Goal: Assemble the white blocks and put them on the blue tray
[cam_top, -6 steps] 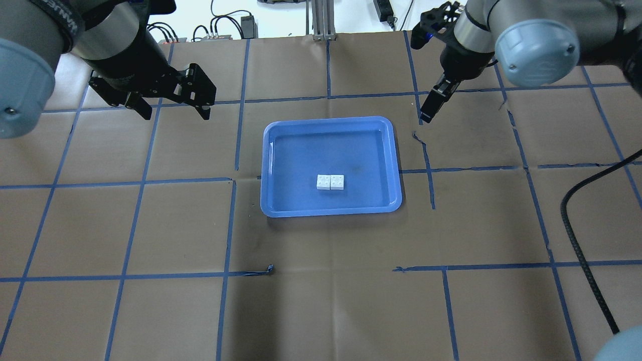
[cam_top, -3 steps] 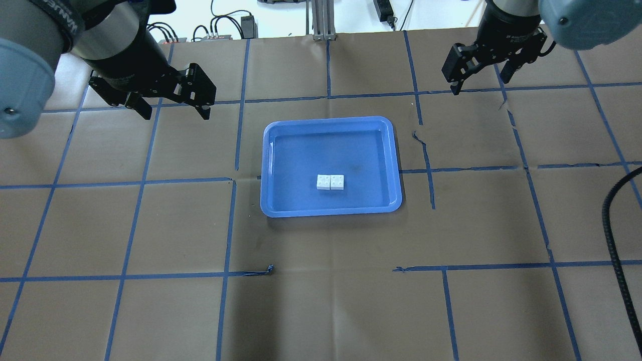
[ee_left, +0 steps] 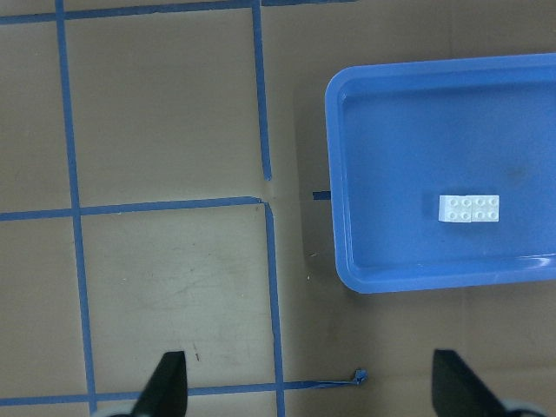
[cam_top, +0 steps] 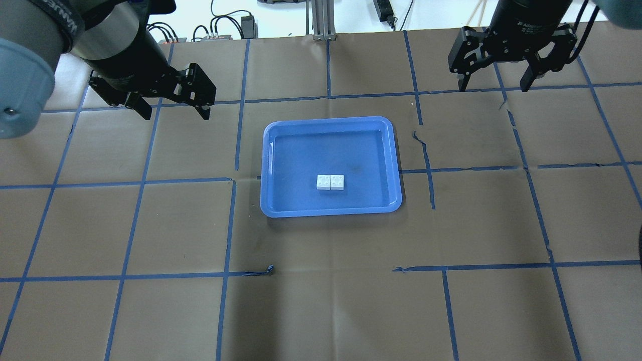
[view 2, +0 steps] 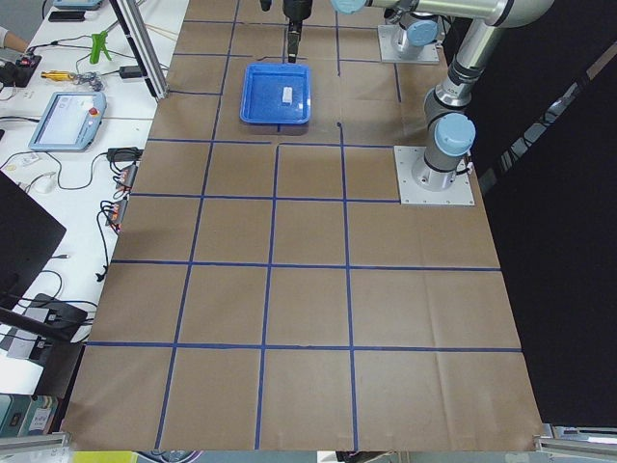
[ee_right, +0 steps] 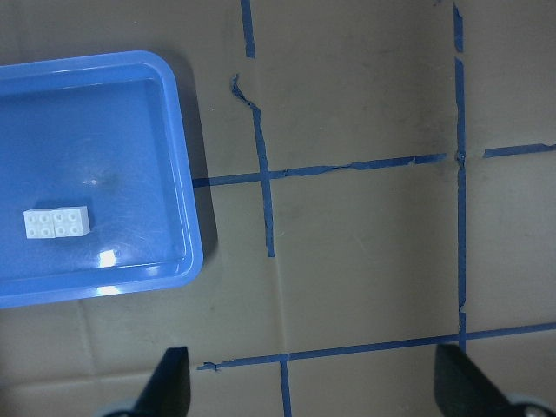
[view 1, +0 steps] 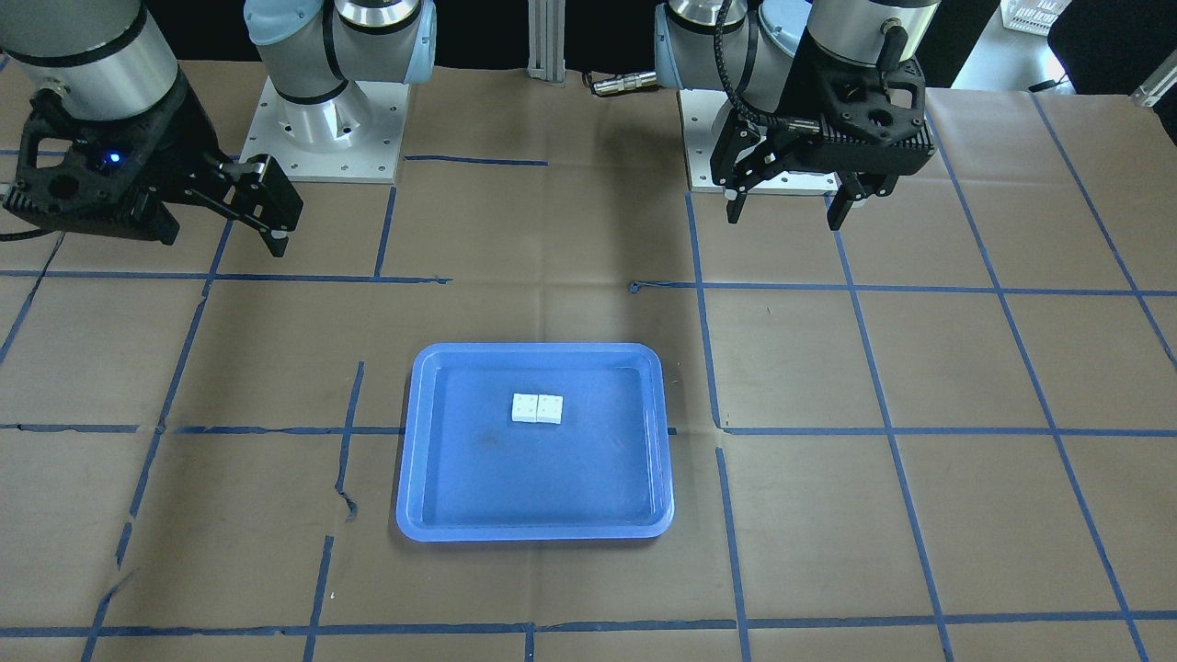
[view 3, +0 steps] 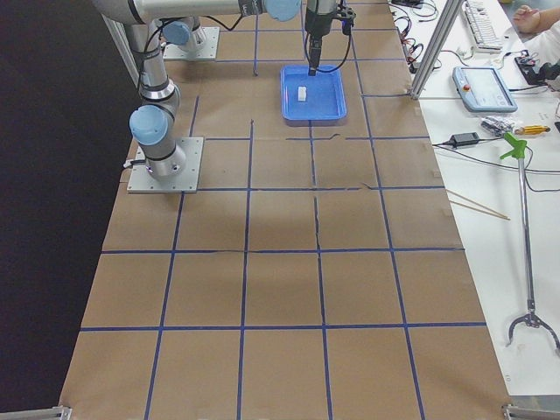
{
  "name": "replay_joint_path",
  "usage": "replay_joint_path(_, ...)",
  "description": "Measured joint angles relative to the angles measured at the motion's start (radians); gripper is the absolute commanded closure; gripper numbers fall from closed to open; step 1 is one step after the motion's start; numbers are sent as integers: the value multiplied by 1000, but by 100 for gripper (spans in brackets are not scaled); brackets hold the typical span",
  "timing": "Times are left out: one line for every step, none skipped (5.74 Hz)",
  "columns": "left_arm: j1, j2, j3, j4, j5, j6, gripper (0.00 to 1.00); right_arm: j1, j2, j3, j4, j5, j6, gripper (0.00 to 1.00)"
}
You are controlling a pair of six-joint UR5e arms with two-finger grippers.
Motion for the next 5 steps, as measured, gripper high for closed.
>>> replay_joint_path(0, 0, 0, 0, 0, 0, 1, 1, -2, 0, 8, 12, 9, 0)
replay_joint_path(0, 0, 0, 0, 0, 0, 1, 2, -3, 0, 10, 22, 11, 0)
replay_joint_path(0, 0, 0, 0, 0, 0, 1, 2, -4, 0, 11, 26, 11, 0)
replay_joint_path(0, 0, 0, 0, 0, 0, 1, 2, -5, 0, 11, 28, 10, 0)
replay_joint_path(0, 0, 0, 0, 0, 0, 1, 2, -4, 0, 11, 29, 11, 0)
